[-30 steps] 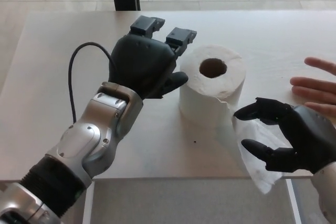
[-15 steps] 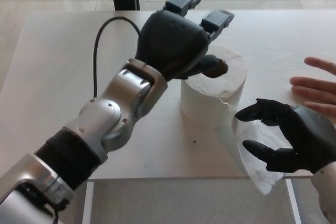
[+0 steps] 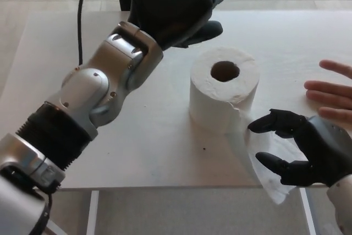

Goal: A toilet paper roll is kept in the middle of the desk infront of the robot. The robot places its left hand on the top of the toilet paper roll to hold it still and uses its right hand to tear off a piece of toilet paper from it and hands the paper to a person

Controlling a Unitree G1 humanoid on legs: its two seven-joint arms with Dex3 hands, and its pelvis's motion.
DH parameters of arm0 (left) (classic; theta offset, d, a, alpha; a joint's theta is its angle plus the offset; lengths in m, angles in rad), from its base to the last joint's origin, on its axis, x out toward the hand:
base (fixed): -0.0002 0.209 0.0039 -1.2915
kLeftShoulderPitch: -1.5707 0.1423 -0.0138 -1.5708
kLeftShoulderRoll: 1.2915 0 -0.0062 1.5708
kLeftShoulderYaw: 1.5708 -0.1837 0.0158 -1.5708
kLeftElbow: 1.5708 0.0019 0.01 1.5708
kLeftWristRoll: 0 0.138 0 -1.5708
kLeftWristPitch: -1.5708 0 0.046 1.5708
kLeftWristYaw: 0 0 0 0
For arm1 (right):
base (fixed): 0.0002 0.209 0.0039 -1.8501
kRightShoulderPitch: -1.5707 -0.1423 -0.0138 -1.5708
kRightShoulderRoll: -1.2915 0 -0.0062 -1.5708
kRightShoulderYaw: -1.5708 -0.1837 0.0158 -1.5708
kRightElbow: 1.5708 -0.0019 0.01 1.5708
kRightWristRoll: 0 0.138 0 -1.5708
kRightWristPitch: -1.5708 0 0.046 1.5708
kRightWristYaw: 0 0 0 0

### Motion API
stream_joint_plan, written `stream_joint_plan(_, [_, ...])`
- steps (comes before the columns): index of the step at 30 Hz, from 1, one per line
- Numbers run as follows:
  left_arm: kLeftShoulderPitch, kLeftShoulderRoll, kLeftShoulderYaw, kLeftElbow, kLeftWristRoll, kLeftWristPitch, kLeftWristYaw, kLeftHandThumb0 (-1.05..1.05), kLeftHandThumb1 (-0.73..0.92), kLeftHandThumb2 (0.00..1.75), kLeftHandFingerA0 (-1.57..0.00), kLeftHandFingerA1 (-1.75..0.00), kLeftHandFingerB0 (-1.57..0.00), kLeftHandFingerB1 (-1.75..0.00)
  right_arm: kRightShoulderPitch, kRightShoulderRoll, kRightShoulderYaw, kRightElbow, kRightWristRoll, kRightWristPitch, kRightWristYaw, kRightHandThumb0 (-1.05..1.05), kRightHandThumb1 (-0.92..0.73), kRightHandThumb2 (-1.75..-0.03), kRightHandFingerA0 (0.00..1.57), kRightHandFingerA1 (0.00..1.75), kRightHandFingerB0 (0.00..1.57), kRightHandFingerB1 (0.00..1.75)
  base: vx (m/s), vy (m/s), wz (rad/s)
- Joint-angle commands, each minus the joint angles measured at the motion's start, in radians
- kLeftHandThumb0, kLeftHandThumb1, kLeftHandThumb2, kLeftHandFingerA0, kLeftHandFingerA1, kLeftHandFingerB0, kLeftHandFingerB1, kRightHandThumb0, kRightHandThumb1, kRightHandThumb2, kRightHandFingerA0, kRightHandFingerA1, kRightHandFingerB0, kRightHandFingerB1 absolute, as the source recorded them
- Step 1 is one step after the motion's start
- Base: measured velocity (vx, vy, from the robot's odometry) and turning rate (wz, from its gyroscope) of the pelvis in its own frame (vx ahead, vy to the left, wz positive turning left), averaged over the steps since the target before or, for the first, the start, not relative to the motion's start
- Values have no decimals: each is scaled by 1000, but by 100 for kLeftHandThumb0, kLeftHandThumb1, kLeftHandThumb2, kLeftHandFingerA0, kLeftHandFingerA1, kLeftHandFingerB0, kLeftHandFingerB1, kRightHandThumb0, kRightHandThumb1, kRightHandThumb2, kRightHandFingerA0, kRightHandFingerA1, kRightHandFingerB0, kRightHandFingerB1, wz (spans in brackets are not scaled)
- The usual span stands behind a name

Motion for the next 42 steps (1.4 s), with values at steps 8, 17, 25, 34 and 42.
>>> stream_joint_plan(8, [50, -207, -42, 103, 39, 95, 21, -60, 91, 67, -17, -43, -23, -31, 0, -14, 8, 5, -20, 59, 69, -44, -68, -60, 53, 91, 65, 54, 0, 0, 0])
stream_joint_plan(17, [97, -204, -64, 130, 50, 79, 26, -58, 91, 67, -14, -44, -20, -32, 0, -18, 26, -7, -61, 143, 109, -44, -69, -61, 49, 121, 66, 58, 0, 0, 0])
stream_joint_plan(25, [153, -146, -53, 182, 34, 58, 51, -58, 92, 71, -14, -44, -16, -32, -9, -17, 1, 9, -45, 114, 91, -44, -70, -61, 58, 89, 65, 56, 0, 0, 0])
stream_joint_plan(34, [186, -204, 10, 291, -29, 80, 108, -57, 92, 67, -16, -40, -19, -30, -34, 10, 4, 29, -71, 129, 57, -43, -69, -60, 57, 106, 67, 53, 0, 0, 0])
stream_joint_plan(42, [145, -250, -26, 351, -6, 52, 180, -53, 92, 76, -18, -42, -20, -33, -30, 87, -28, 31, -118, 81, -125, -42, -68, -60, 58, 97, 62, 49, 0, 0, 0])
